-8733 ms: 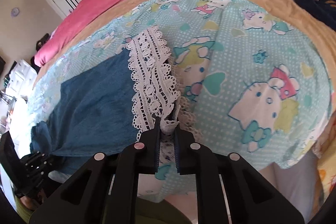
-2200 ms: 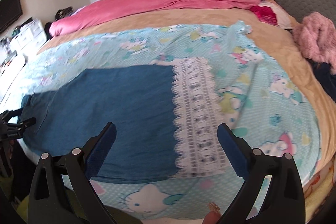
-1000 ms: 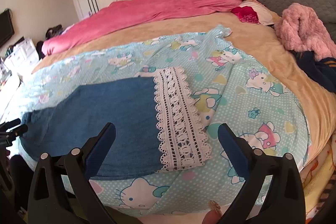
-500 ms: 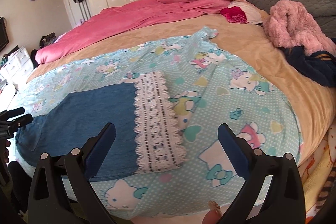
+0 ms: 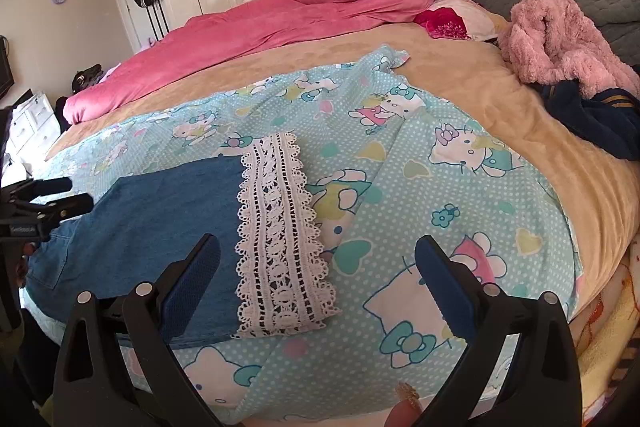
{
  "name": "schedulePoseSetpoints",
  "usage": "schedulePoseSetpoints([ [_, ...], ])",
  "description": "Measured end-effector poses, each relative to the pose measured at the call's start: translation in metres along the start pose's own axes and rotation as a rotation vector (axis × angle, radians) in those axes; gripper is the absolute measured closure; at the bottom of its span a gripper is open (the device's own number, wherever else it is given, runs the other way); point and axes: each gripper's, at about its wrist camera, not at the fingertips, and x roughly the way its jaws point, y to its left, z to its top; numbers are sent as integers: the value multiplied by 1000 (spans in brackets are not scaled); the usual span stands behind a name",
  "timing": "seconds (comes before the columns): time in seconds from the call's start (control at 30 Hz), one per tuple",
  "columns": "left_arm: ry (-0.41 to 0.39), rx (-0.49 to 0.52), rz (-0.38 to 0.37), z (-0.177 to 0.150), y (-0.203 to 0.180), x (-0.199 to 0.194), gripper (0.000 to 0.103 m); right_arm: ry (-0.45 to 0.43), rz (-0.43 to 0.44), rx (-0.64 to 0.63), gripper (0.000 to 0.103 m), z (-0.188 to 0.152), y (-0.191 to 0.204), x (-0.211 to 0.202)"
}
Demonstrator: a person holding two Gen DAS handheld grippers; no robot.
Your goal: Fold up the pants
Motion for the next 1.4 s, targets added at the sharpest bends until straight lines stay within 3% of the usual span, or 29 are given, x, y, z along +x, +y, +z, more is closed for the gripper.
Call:
schedulePoseSetpoints([
  [0.43,10,79,-46,38,-29,35,10,15,31,9,6,-2,-2,5],
  [0.73,19,146,-119,68,-46,65,10,42,70,-5,6,-8,11,11],
  [0.93,45,172,-188,80,-54,93,10,82,93,7,6,-16,15,26],
  [1.1,52,192,-194,83,-59,111,10,90,127,-7,6,-17,20,34],
  [1.3,82,233,-262,80,-76,130,22,118,138,16,6,-23,16,48],
  [1.4,114,253,-258,75,-82,143,29,138,138,24,5,-30,15,58],
])
